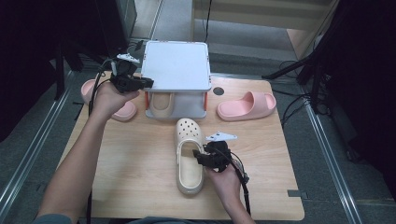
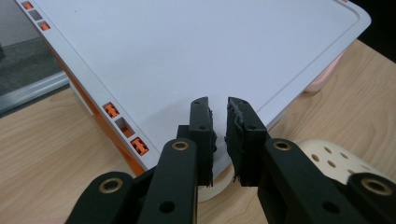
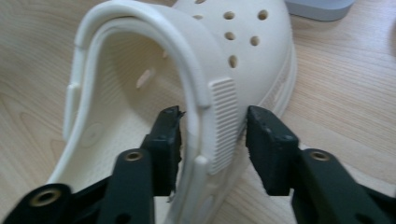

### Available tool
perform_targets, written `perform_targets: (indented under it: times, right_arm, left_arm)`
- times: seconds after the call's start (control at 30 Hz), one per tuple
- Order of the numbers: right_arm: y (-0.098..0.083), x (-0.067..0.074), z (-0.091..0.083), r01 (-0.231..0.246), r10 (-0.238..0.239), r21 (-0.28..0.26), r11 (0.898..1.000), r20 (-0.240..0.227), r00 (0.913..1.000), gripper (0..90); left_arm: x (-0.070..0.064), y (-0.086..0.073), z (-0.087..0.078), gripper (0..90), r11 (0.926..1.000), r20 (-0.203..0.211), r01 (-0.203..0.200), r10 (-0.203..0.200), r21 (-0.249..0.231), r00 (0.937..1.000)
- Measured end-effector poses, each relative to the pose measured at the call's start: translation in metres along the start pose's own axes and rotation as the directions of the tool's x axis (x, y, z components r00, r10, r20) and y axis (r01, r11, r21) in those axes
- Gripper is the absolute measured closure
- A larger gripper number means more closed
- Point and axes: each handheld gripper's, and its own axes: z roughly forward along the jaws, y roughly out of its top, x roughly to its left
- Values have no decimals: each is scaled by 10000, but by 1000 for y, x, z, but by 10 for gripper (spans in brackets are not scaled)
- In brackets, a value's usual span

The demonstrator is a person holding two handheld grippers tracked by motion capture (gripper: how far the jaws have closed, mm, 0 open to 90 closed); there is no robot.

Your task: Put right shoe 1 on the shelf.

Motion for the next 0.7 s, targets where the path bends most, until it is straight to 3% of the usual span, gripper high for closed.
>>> perform_targets:
  times: [0.2,0.43,0.7]
  right_arm:
    - [1,-4,1,-379,378,-47,9993,-133,9992,627]
    - [2,-3,-1,-39,51,-305,9995,395,9992,745]
    - [13,-14,-7,-821,823,-363,9960,53,9966,774]
  left_arm:
    - [2,0,-1,829,9999,48,138,-138,33,9999]
    - [1,-1,-1,838,10000,-27,81,-81,1,10000]
    - [4,-2,-2,835,9998,168,202,-201,-1,9997]
